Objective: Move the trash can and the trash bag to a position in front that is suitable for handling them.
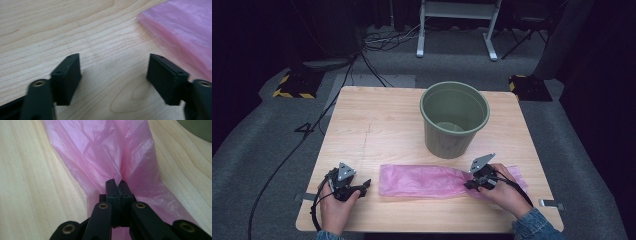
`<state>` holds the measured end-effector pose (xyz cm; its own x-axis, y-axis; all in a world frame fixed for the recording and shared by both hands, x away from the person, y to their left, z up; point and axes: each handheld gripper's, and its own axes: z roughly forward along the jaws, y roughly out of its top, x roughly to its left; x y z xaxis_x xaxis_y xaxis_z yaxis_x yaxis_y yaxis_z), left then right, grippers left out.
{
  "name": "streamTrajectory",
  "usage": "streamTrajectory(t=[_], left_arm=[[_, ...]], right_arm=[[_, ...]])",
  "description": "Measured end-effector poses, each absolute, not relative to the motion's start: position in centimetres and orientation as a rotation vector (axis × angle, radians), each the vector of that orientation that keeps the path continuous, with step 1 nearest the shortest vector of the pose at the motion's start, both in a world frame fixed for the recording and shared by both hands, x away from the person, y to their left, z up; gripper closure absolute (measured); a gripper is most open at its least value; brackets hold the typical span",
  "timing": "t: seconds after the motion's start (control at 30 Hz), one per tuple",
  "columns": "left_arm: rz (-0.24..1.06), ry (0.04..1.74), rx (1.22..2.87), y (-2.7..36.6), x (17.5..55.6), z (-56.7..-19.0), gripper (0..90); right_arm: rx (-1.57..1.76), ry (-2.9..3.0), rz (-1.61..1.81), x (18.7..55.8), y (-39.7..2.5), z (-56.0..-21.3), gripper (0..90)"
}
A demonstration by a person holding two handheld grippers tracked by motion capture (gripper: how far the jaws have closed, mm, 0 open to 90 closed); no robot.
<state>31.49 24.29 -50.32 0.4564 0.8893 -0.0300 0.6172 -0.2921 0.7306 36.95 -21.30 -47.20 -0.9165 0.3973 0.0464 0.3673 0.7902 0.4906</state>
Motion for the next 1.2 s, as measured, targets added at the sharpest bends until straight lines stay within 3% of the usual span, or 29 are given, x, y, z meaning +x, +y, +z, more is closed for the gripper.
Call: streamTrajectory(t=[0.5, 1.2], left_arm=[[0.512, 1.216, 2.024, 23.4, 31.8, -49.8, 29.6], [0.506, 1.173, 2.026, 21.7, 32.9, -49.4, 29.2]], right_arm=[[0.964, 2.665, 1.317, 33.1, -29.5, -40.6, 90.0], [1.359, 2.202, 1.192, 27.1, -43.4, -36.0, 90.0]])
